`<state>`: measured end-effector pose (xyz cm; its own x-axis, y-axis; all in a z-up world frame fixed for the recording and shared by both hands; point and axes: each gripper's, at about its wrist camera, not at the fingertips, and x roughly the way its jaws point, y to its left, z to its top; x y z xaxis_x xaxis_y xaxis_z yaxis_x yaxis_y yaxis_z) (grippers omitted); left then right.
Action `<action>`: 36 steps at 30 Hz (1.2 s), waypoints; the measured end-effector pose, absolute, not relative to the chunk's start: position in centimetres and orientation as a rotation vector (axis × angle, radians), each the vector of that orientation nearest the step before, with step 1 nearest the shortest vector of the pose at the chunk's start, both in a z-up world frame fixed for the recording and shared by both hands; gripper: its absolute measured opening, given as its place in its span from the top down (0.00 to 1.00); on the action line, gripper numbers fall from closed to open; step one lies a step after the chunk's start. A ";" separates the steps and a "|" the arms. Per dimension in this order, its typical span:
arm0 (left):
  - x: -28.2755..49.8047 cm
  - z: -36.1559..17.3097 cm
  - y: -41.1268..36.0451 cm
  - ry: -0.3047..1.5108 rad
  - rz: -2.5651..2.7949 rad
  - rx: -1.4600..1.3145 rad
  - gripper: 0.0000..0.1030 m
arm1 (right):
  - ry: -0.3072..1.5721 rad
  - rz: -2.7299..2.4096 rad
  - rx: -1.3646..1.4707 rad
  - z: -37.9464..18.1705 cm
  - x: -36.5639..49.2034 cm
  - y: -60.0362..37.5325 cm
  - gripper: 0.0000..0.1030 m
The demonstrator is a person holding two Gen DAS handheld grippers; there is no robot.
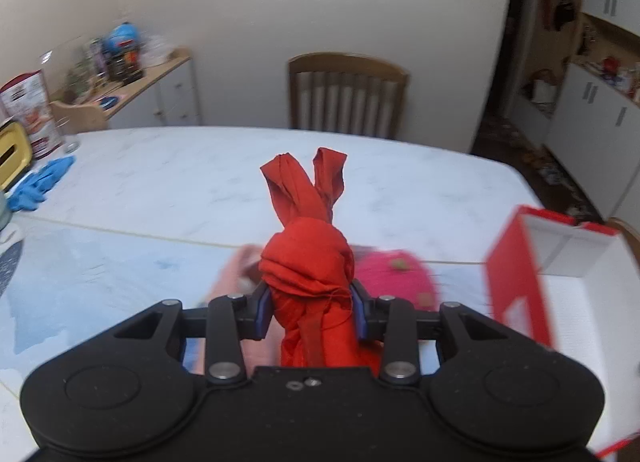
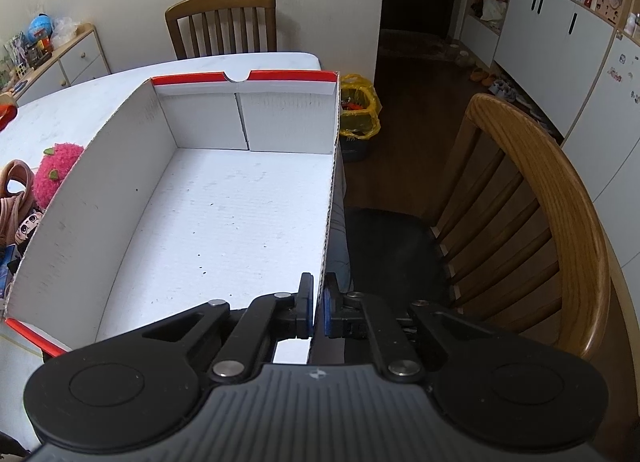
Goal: Organize objects
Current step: 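Carry the red cloth into the cardboard box and open the left gripper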
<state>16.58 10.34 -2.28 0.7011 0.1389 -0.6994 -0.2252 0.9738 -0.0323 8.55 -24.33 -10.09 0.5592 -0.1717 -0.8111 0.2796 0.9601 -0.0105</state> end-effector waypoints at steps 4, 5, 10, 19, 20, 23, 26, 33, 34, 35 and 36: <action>16.6 -1.4 6.6 0.767 0.096 -0.119 0.65 | 0.943 -0.266 0.129 -10.1 8.5 -24.3 0.96; 16.7 -1.2 5.6 0.769 0.067 -0.118 0.65 | 0.943 -0.265 0.129 -10.1 8.4 -24.3 0.96; 17.0 -0.8 0.5 0.784 -0.058 -0.091 0.65 | 0.950 -0.264 0.131 -10.0 8.4 -24.3 0.96; 18.6 -2.3 -6.9 0.850 -0.203 -0.055 0.65 | 0.957 -0.270 0.138 -9.8 8.8 -24.5 0.96; 18.9 -2.7 -7.6 0.867 -0.207 -0.057 0.65 | 0.957 -0.270 0.140 -9.8 8.8 -24.5 0.96; 20.0 -4.1 -9.2 0.922 -0.225 -0.063 0.65 | 0.958 -0.269 0.147 -9.8 8.7 -24.5 0.96; 21.2 -5.7 -10.8 0.970 -0.240 -0.055 0.65 | 0.960 -0.266 0.147 -9.9 8.6 -24.4 0.96; 23.7 -9.2 -13.5 1.029 -0.235 -0.019 0.65 | 0.957 -0.251 0.149 -10.0 8.6 -24.6 0.96; 24.0 -9.7 -13.7 1.038 -0.237 -0.020 0.65 | 0.957 -0.249 0.148 -10.0 8.6 -24.6 0.96; 24.3 -10.2 -14.1 1.044 -0.245 -0.022 0.65 | 0.957 -0.246 0.143 -10.0 8.6 -24.7 0.96; 24.6 -10.5 -14.4 1.052 -0.255 -0.022 0.65 | 0.957 -0.243 0.137 -10.0 8.6 -24.6 0.96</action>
